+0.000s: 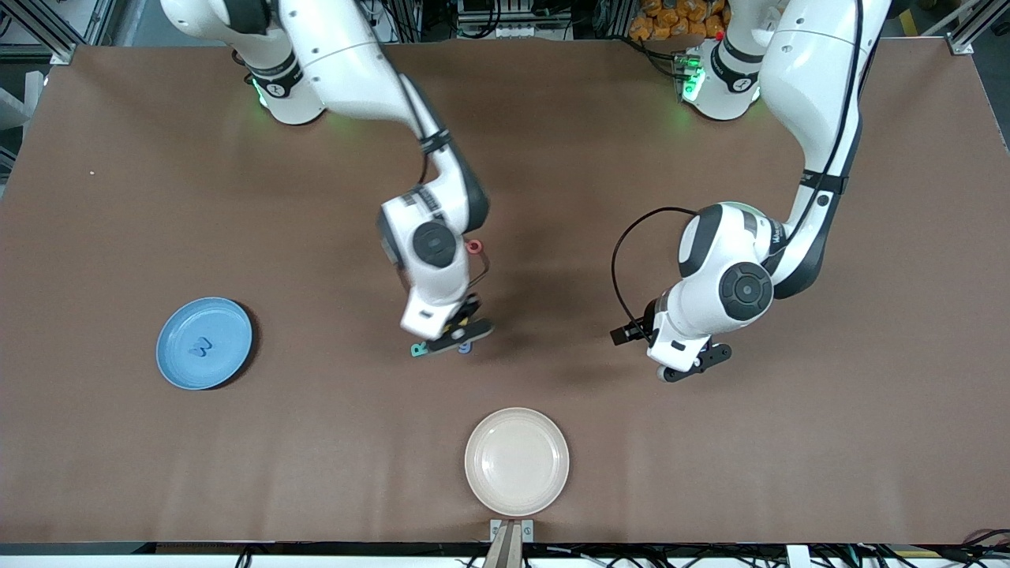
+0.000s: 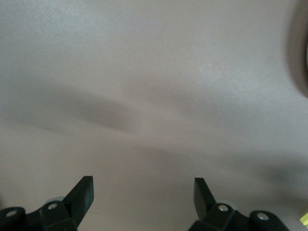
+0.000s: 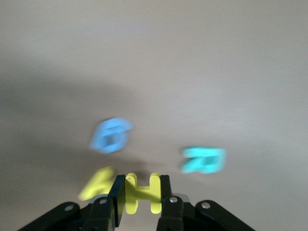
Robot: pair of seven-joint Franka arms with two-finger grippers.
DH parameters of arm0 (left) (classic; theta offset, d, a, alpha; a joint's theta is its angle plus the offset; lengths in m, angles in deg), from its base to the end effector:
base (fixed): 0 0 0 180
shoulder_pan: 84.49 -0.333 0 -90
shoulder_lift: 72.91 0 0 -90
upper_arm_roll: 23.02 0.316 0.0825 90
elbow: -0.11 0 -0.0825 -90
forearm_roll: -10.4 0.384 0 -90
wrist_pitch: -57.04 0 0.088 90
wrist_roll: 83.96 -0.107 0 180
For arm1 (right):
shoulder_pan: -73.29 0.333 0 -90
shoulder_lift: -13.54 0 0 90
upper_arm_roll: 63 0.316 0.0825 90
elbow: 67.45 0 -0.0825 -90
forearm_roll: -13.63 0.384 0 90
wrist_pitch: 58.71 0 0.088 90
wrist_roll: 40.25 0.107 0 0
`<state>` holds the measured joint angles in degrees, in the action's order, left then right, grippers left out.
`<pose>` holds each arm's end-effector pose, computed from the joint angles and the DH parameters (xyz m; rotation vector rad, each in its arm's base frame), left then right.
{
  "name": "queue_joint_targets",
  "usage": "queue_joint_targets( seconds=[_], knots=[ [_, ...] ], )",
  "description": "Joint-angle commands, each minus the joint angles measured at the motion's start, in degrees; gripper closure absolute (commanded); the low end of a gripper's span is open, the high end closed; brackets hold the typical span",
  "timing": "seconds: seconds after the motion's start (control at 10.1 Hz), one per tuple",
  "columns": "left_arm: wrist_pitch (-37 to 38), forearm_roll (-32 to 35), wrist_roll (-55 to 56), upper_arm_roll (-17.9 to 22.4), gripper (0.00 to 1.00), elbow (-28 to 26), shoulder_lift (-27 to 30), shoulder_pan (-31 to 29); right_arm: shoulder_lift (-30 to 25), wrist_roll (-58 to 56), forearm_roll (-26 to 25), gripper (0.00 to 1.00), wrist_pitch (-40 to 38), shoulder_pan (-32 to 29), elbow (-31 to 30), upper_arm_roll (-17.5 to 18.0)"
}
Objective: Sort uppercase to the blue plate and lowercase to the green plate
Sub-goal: 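Carry the yellow H to the blue plate while the left gripper reaches letters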
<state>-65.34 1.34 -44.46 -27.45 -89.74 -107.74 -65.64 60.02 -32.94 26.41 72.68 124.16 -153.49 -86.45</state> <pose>0.6387 -0.2740 0.2859 2.9507 0.5729 -0.1890 0.6091 0.3789 0.2181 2.9984 0.4982 0.1293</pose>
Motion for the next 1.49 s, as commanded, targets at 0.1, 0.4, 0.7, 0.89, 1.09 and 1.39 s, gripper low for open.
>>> queue_joint_targets(
  seconds=[0.1, 0.4, 0.7, 0.89, 1.09, 1.39],
  knots=[
    [0.30, -0.96, 3.37, 2.23, 0.08, 2.22, -1.12, 5.39, -4.36, -0.55, 0.93, 1.00, -1.84, -7.15, -0.36, -2.56],
    [0.83, -0.34, 5.83, 2.32, 0.08, 2.22, -1.29, 10.75, -8.86, -8.42, 0.93, 1.00, -9.56, -20.32, -0.18, -2.56],
    [-2.93, 0.18, 9.26, 2.32, 0.11, 8.08, -6.29, 16.81, -9.05, -16.44, 0.93, 1.00, -12.13, -32.20, -0.09, -2.39],
    [-8.74, 3.07, 9.45, 2.41, 0.11, 8.19, -7.70, 20.77, -8.78, -17.60, 0.93, 1.00, -13.96, -36.00, -0.35, -2.04],
    [-9.89, 7.11, 9.54, 3.98, 0.14, 10.98, -11.12, 24.90, -8.78, -18.04, 1.28, 0.68, -17.04, -37.76, -0.71, -1.69],
    [-10.86, 12.74, 5.87, 4.08, 0.14, 16.61, -16.14, 27.37, -8.78, -17.78, 2.60, 0.00, -18.19, -37.77, -0.88, -1.69]
  ],
)
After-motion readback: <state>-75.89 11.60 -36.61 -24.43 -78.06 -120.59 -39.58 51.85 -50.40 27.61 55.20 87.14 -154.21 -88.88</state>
